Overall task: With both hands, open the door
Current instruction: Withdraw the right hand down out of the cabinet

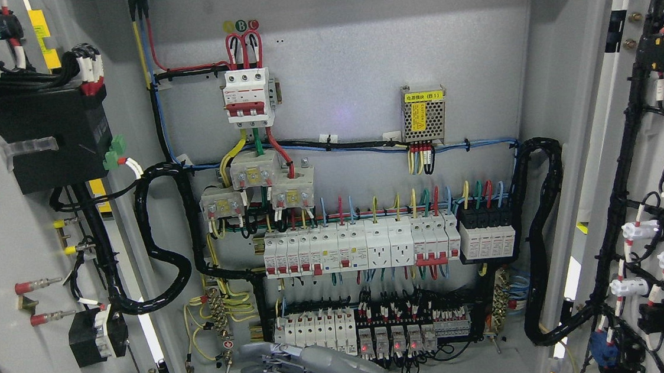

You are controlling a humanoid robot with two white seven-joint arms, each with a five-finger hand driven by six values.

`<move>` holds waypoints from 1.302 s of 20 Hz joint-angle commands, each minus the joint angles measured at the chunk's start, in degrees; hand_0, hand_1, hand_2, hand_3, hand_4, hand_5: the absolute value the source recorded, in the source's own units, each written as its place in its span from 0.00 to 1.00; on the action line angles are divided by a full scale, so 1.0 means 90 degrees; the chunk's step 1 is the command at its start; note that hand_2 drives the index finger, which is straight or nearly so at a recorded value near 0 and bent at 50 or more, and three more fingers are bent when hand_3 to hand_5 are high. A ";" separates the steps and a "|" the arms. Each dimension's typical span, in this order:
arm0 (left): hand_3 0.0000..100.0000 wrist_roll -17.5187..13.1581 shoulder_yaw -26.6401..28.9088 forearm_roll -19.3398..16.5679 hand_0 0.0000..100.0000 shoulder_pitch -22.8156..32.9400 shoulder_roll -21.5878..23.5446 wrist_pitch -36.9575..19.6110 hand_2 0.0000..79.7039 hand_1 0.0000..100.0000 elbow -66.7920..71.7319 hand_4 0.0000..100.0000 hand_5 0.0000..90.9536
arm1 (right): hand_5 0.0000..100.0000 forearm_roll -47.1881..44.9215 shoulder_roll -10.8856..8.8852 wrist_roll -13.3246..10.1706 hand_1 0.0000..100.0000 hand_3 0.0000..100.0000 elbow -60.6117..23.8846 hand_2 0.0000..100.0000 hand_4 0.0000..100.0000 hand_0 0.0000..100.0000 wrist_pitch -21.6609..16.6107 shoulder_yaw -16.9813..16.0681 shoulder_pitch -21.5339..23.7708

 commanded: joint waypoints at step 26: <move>0.00 0.0001 0.0000 0.0000 0.37 0.0000 0.0127 0.0001 0.00 0.22 0.0000 0.00 0.00 | 0.00 -0.0033 0.1131 -0.0682 0.10 0.00 0.0109 0.00 0.00 0.21 0.0170 0.1944 -0.0215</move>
